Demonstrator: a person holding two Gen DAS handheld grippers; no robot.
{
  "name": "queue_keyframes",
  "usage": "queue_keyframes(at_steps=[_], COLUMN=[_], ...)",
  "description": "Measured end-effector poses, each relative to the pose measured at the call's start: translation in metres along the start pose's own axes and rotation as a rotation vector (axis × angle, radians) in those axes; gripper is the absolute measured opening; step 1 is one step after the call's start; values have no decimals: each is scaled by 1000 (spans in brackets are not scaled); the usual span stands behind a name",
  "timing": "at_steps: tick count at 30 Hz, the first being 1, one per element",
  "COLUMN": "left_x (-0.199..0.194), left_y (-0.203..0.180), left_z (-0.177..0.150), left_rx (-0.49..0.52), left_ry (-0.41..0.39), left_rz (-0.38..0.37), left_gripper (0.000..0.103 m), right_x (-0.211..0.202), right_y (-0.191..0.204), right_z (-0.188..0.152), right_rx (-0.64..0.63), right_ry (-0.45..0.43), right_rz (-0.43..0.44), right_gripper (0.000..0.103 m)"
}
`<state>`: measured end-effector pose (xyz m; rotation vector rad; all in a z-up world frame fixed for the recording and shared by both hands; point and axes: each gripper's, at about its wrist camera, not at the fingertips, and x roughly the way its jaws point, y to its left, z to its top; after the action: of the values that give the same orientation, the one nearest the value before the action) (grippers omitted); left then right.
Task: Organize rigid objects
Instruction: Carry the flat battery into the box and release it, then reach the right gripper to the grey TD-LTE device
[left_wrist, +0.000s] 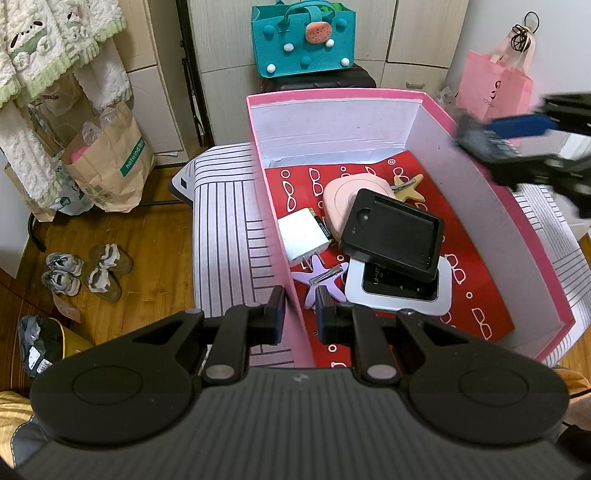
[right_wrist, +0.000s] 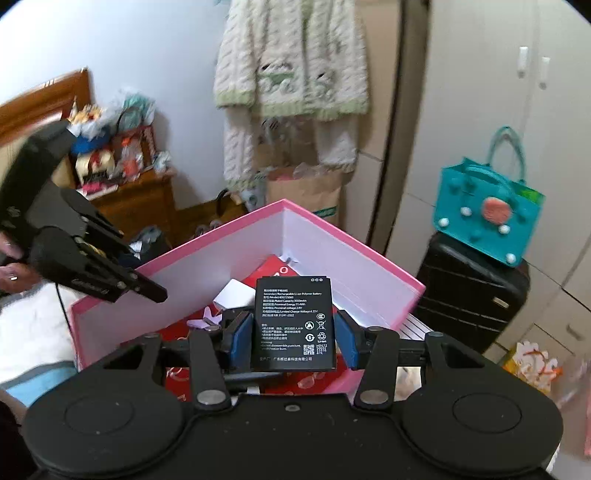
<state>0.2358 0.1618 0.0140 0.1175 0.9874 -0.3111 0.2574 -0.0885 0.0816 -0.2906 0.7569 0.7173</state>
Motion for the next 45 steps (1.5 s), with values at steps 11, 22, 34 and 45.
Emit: queue_keyframes(at_steps=[11, 22, 34, 45], left_x=[0, 1, 1, 0], left_y=[7, 8, 7, 4], left_z=[0, 1, -1, -1], left_rx=[-6, -9, -19, -1], left_ry=[-5, -6, -18, -9], left_rz=[-19, -30, -24, -8], left_gripper=[14, 14, 14, 14], right_x=[108, 110, 6, -13], right_y=[-6, -20, -66, -128], right_z=[33, 29, 2, -82], right_rx=[-120, -8, 185, 441], right_ry=[237, 249, 28, -5], right_rz=[-32, 13, -58, -165], right_gripper=[54, 56, 58, 65])
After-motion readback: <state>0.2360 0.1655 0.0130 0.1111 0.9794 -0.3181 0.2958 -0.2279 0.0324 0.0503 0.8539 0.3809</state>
